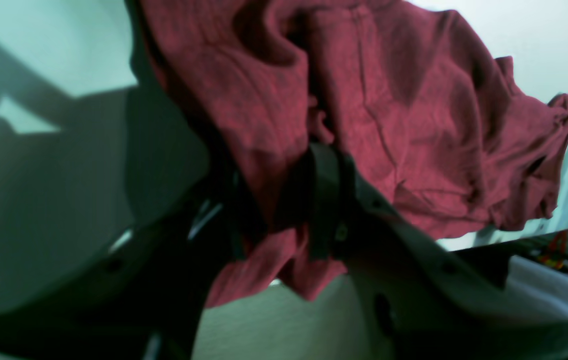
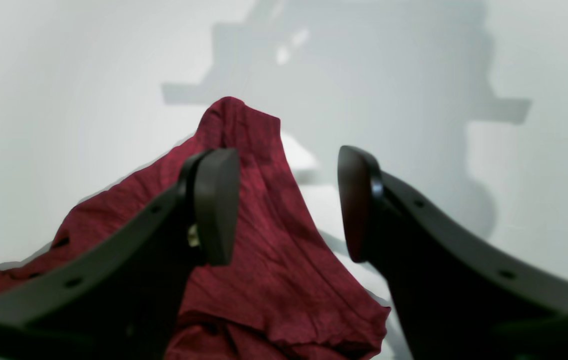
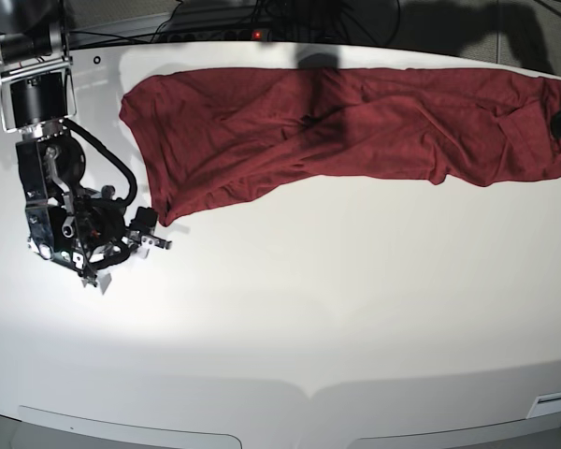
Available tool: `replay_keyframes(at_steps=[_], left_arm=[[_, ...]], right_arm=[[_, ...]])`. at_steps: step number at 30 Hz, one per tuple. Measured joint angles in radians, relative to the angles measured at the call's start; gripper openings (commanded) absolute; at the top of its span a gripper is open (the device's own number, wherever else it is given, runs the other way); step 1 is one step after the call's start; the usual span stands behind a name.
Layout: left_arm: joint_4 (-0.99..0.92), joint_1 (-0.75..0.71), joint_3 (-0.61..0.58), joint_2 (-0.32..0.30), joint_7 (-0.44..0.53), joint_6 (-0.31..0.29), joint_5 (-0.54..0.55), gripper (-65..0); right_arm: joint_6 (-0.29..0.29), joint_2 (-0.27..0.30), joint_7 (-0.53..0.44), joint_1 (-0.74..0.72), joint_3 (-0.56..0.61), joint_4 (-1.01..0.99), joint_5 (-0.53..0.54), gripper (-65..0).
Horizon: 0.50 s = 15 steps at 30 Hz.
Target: Fold the T-shirt properly
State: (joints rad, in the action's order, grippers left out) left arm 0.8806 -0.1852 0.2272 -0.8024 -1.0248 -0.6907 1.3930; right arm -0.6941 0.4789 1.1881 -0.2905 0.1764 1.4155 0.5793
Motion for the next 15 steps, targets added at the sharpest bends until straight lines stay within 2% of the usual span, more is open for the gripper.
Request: replay_keyframes(at_steps=[4, 7, 9, 11, 13, 15], left_arm=[[0.0, 0.006, 0.0, 0.056, 0.001, -0.001, -0.008, -48.8], [0.001, 0.04, 0.004, 0.081, 0.003, -0.016, -0.097, -48.9], [0.003, 0.053, 0.005, 0.094, 0.017, -0.016, -0.114, -49.0], [0.003, 0.054, 0.005, 0.097, 0.027, -0.016, -0.114, -53.5], [0.003, 0.053, 0.005, 0.096, 0.026, -0.016, -0.122, -65.0], [0.003, 0.053, 0.005, 0.095, 0.031, -0.016, -0.129, -65.0]], right_arm=[[0.0, 0.0, 0.006, 0.0, 0.0, 0.0, 0.0, -32.9], [0.0, 0.0, 0.007, 0.0, 0.0, 0.0, 0.0, -32.9], [0.0, 0.0, 0.007, 0.0, 0.0, 0.0, 0.0, -32.9], [0.0, 0.0, 0.008, 0.0, 0.0, 0.0, 0.0, -32.9], [0.0, 0.0, 0.015, 0.0, 0.0, 0.0, 0.0, -32.9], [0.0, 0.0, 0.015, 0.0, 0.0, 0.0, 0.0, -32.9]])
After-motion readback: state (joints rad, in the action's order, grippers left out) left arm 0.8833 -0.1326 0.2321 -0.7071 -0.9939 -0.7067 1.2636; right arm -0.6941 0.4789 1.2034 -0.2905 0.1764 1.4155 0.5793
